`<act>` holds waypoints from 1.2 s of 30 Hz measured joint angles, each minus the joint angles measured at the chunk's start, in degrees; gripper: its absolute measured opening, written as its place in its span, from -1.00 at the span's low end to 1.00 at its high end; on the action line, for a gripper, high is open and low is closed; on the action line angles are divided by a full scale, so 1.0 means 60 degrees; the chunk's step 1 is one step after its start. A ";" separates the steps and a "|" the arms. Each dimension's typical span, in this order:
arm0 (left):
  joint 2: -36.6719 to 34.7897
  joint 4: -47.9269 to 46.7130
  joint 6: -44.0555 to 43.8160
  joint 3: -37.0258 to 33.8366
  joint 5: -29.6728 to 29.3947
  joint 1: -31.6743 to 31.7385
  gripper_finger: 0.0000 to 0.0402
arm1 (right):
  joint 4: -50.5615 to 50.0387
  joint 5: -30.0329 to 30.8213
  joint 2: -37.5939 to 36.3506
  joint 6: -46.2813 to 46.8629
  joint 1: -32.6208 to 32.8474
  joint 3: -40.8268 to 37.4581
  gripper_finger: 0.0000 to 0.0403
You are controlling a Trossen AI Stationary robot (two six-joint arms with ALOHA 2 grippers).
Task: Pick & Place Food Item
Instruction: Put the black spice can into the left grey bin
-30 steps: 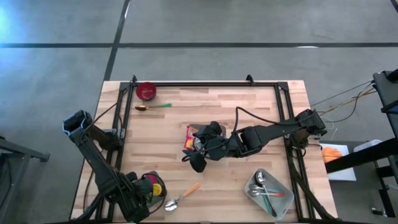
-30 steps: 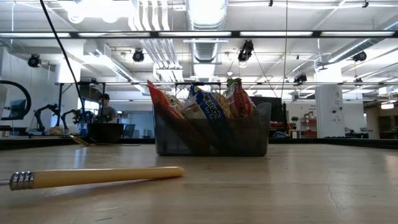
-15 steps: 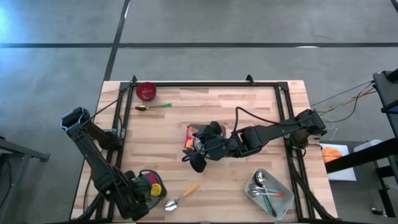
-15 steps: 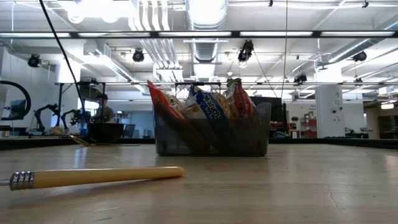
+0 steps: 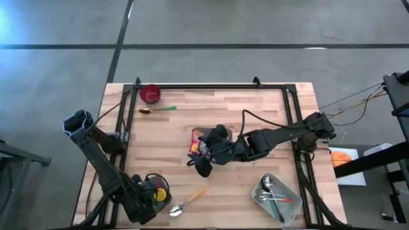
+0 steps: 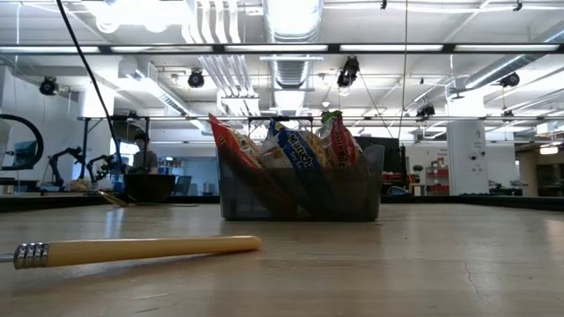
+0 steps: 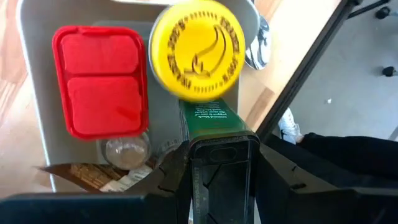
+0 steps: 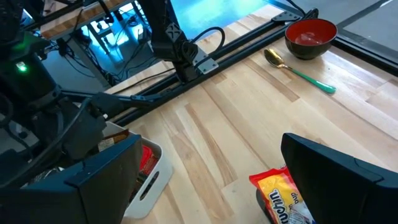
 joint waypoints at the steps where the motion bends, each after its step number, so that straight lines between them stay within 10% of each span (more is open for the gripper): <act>1: 0.0000 0.0069 0.0003 -0.0055 0.0004 0.0028 -0.40 | 0.0000 0.0000 0.0000 -0.0003 0.0000 0.0000 0.89; 36: 0.0007 0.0809 0.0145 -0.1160 0.0351 0.0138 -0.40 | 0.0000 0.0000 0.0000 0.0000 0.0000 -0.0004 0.89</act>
